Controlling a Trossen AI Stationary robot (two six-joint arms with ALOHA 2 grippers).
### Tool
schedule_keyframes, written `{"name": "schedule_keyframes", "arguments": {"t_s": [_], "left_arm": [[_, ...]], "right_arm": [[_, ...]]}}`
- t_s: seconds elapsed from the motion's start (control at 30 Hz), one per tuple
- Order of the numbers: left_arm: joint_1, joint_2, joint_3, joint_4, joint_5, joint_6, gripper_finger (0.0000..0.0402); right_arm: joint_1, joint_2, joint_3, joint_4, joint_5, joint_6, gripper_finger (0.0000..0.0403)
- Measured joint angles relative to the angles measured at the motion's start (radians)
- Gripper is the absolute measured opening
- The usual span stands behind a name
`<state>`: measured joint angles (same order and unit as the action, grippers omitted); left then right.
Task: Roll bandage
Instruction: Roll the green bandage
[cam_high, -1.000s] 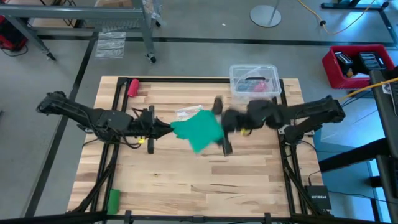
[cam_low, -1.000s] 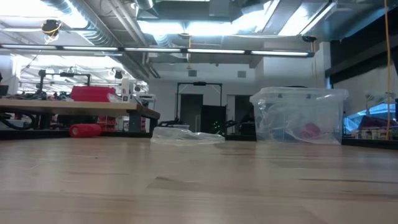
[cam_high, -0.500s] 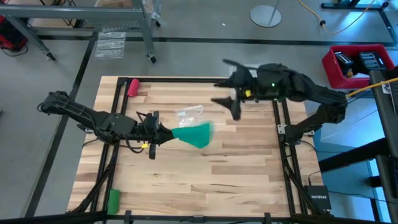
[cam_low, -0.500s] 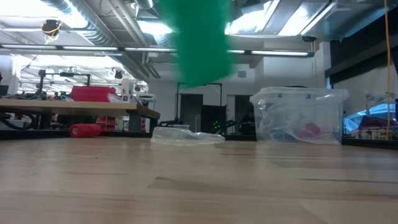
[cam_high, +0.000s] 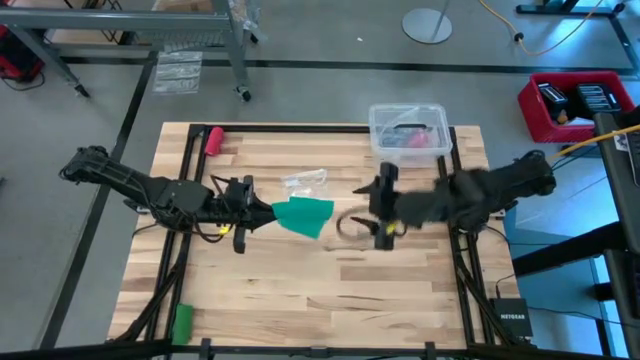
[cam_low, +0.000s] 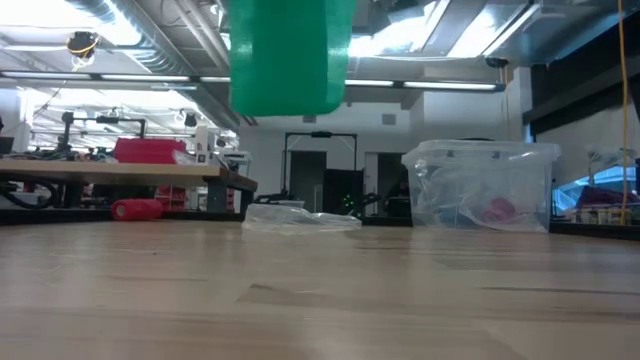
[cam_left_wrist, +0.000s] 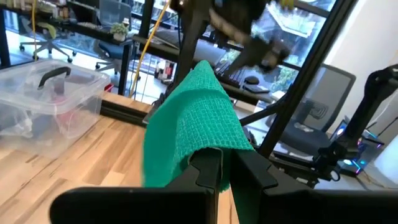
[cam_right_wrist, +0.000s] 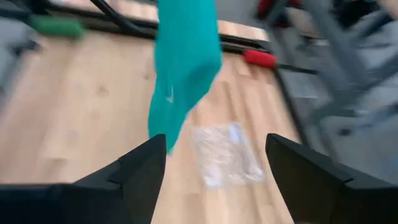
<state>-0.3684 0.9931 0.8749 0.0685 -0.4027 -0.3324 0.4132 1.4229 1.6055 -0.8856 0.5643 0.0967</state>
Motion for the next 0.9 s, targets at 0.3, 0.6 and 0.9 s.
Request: {"name": "schedule_keyframes", "arguments": {"t_s": [0.3,0.6,0.9], "left_arm": [[-0.005,-0.001,0.0,0.0,0.025,0.021,0.0017],[-0.005,-0.001,0.0,0.001,0.026,0.029,0.0017],[-0.005,-0.001,0.0,0.001,0.026,0.029,0.0017]], "right_arm": [[0.022,0.001,-0.288,0.428,0.018,0.082,0.028],[-0.005,0.018,-0.287,0.598,-0.113,0.063,0.027],[-0.027,0.018,-0.287,0.632,-0.113,0.056,0.0186]]}}
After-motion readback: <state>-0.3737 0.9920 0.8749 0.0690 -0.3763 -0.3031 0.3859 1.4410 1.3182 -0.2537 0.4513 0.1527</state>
